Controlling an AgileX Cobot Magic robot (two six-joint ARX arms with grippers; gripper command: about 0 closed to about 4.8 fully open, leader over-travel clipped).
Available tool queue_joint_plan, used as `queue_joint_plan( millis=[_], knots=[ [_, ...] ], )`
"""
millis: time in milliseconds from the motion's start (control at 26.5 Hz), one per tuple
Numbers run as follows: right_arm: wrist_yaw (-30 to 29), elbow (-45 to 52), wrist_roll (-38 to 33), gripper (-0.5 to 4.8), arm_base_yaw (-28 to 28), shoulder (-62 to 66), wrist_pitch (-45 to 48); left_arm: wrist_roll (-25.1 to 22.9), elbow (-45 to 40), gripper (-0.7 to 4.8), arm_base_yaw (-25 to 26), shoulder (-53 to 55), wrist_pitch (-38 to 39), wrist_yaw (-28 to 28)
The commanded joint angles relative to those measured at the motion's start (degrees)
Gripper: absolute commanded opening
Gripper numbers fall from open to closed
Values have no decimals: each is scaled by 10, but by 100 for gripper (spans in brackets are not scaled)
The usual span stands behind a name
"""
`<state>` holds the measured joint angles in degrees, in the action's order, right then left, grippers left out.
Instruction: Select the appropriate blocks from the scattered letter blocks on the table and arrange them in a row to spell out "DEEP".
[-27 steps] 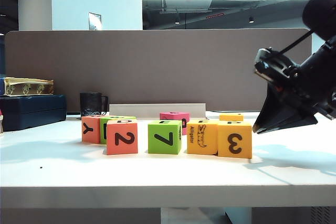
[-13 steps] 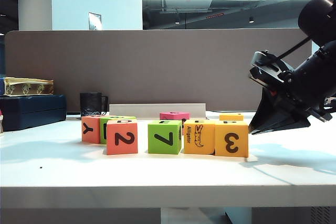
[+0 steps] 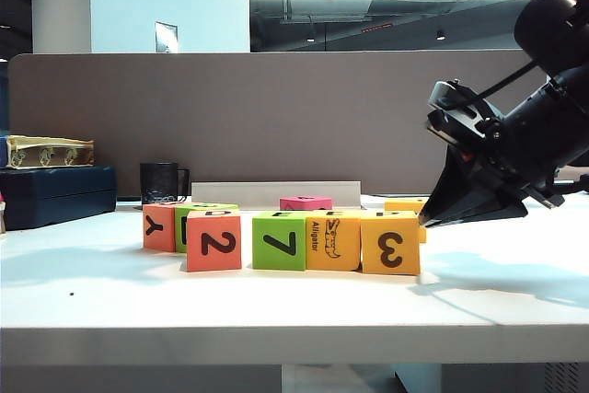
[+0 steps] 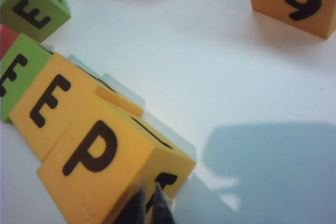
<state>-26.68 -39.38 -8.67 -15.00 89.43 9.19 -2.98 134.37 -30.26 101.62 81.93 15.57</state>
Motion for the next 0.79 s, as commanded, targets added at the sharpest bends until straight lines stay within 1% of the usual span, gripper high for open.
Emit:
queue_joint_plan(
  millis=[38,75,113,189,264,340,415,490,641,792],
  knots=[
    [21,-2,1,22,0,0,14,-1,2,48,-1,-3,3,-6],
    [42,-2,1,22,0,-1,16,-1,2,47,-1,-3,3,-19],
    [48,-2,1,23,0,-2,16,-1,2,47,0,-3,3,-33],
    [51,-2,1,22,1,-3,18,0,2,47,0,-2,3,-82],
    [51,-2,1,22,1,-7,18,2,0,47,1,5,3,-146],
    [49,-2,1,22,1,-17,18,7,-13,47,14,9,3,-175],
    [46,-4,1,22,1,-27,17,20,-34,47,23,10,2,-185],
    [34,-16,1,22,1,-41,4,24,-71,47,44,10,0,-184],
    [-4,-35,1,22,0,-69,-13,28,-157,47,70,11,-29,-178],
    [-7,-61,1,22,0,-80,-80,28,-215,47,75,12,-55,-166]
  ],
)
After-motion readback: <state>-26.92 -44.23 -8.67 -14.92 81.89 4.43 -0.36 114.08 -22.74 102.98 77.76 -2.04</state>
